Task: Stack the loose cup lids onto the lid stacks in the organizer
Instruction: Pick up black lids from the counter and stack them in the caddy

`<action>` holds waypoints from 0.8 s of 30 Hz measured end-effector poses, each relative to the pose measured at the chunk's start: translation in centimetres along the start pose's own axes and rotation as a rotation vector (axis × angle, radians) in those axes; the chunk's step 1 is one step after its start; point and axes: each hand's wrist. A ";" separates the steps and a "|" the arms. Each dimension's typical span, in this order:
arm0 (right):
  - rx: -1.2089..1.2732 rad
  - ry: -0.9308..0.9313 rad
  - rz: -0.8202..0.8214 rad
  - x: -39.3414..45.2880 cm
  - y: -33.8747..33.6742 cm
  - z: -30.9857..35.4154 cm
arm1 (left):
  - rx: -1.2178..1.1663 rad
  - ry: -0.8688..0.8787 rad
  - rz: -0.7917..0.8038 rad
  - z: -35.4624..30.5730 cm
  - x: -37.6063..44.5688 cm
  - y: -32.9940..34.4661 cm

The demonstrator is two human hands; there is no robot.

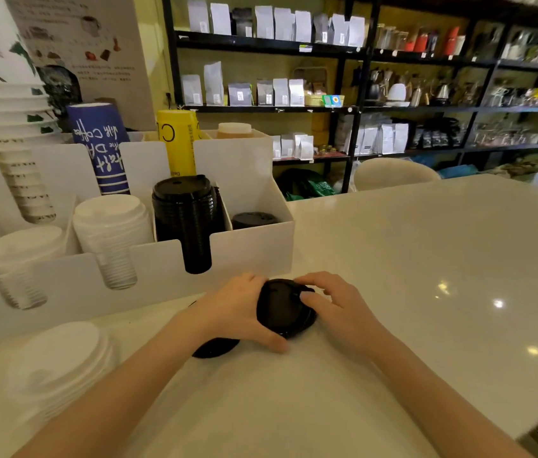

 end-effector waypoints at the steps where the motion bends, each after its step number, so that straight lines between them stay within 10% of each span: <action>1: 0.006 -0.013 0.000 -0.1 0.1 0.1 | 0.005 0.010 -0.007 0.1 0.0 0.0; 15: 0.089 -0.060 -0.080 0.9 -0.7 2.3 | -0.074 0.123 -0.216 0.6 -0.1 -3.2; 24: 0.234 -0.203 -0.079 4.5 -2.8 8.3 | -0.156 0.259 -0.630 0.3 -2.5 -8.4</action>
Point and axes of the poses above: each hand's wrist, its own x-axis towards the middle knuckle, its own y-axis out of the palm, z = x × y, and after that the axes turned 8 degrees about y, right-handed
